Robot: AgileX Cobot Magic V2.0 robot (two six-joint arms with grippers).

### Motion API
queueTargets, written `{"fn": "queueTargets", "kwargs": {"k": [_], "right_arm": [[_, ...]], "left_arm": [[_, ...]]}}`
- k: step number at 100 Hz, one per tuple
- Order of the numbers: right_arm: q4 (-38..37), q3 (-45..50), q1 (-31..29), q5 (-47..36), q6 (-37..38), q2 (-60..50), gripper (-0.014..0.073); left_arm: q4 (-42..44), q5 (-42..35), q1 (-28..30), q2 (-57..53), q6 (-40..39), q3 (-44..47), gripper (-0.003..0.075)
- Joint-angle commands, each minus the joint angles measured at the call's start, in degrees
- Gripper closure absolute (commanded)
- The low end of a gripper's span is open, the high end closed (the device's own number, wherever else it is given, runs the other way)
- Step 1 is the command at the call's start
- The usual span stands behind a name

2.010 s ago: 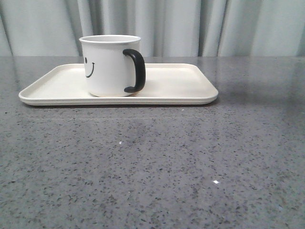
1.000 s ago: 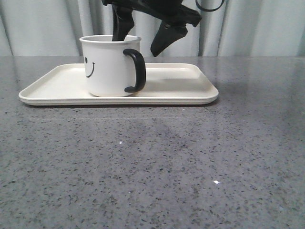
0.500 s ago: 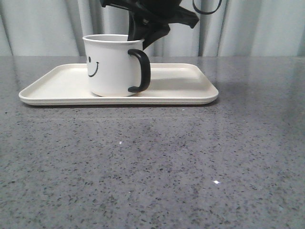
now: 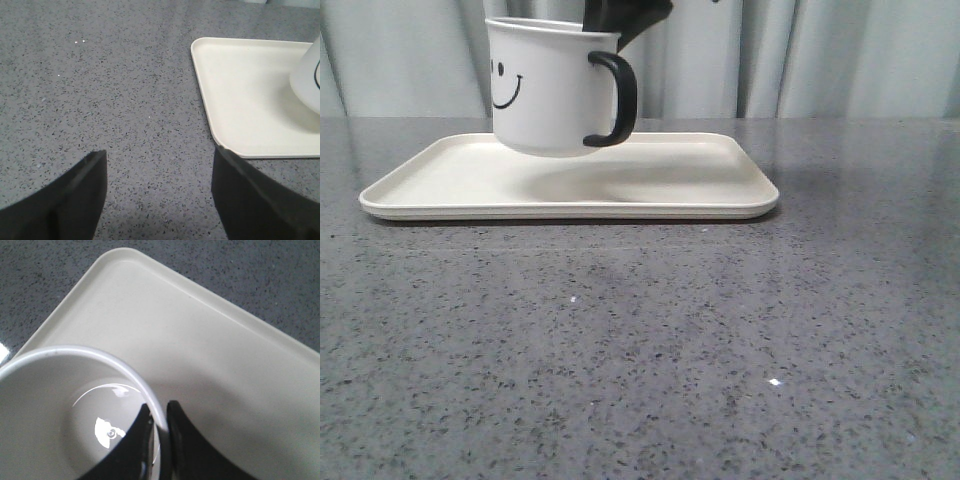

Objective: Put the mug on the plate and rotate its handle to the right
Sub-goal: 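Grip the mug rim with the right gripper and lift it, then rotate the mug with the right gripper, turning the handle, and lower it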

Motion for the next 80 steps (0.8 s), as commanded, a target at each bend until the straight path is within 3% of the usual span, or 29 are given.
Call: {"fn": "queueTargets", "kwargs": {"k": [1, 44, 80], "right_arm": [[0.56, -4.81, -0.23, 1.07, -5.53, -3.12, 0.0650], [1.82, -21.88, -1.27, 17.46, -31.13, 4.83, 0.0655], [18.84, -25.58, -7.07, 24.52, -47.52, 9.01, 0.0655]], "left_arm": [[-0.45, -4.01, 0.10, -0.12, -0.09, -1.56, 0.0281], [-0.45, -4.01, 0.10, -0.12, -0.09, -1.56, 0.0281], [-0.45, -4.01, 0.10, -0.12, -0.09, -1.56, 0.0281]]}}
